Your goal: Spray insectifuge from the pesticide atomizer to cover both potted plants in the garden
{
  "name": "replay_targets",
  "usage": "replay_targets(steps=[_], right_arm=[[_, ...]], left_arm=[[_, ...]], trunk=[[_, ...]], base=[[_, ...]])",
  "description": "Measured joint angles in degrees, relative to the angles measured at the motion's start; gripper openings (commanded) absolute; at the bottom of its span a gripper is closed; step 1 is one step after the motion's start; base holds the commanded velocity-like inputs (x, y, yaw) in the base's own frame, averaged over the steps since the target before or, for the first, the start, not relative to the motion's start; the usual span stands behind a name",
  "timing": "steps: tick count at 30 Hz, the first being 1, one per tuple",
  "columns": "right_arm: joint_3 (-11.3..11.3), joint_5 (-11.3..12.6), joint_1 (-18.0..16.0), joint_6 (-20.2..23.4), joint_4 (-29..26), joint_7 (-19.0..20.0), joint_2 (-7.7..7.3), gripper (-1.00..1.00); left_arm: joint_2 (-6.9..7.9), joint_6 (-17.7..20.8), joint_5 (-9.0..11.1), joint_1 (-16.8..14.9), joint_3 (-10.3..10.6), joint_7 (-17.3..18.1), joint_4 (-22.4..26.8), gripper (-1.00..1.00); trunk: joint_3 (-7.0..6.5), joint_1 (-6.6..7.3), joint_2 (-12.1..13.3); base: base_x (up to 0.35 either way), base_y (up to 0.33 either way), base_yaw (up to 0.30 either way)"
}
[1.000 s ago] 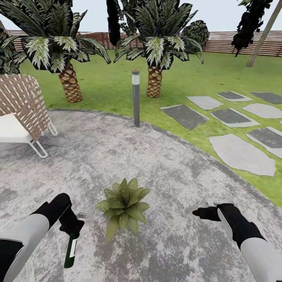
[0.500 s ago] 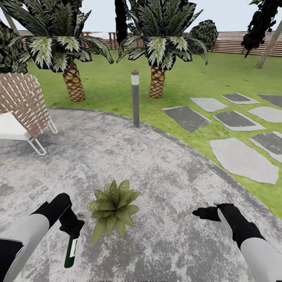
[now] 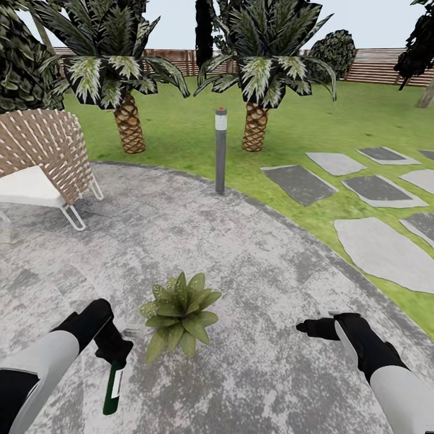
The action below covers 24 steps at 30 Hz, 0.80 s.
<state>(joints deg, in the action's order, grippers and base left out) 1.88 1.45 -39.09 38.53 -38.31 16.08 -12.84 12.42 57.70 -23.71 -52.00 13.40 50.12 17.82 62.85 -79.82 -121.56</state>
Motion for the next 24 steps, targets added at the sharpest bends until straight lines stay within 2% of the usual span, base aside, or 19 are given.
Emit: replay_targets(steps=[4,10,24], right_arm=[[0.0,0.0,0.0,0.0,0.0,0.0,0.0,1.0],[0.0,0.0,0.0,0.0,0.1,0.0,0.01,1.0],[0.0,0.0,0.0,0.0,0.1,0.0,0.0,1.0]], left_arm=[[-0.23,-0.1,0.0,0.1,-0.1,0.0,0.0,-1.0],[-0.27,0.0,0.0,0.1,0.0,0.0,0.1,-1.0],[-0.14,0.0,-0.3,0.1,0.5,-0.2,-0.1,-1.0]], trunk=[[0.0,0.0,0.0],[0.0,0.0,0.0],[0.0,0.0,0.0]], base=[[0.0,-0.113,0.047],[0.0,-0.236,0.219],[0.0,-0.008,0.024]])
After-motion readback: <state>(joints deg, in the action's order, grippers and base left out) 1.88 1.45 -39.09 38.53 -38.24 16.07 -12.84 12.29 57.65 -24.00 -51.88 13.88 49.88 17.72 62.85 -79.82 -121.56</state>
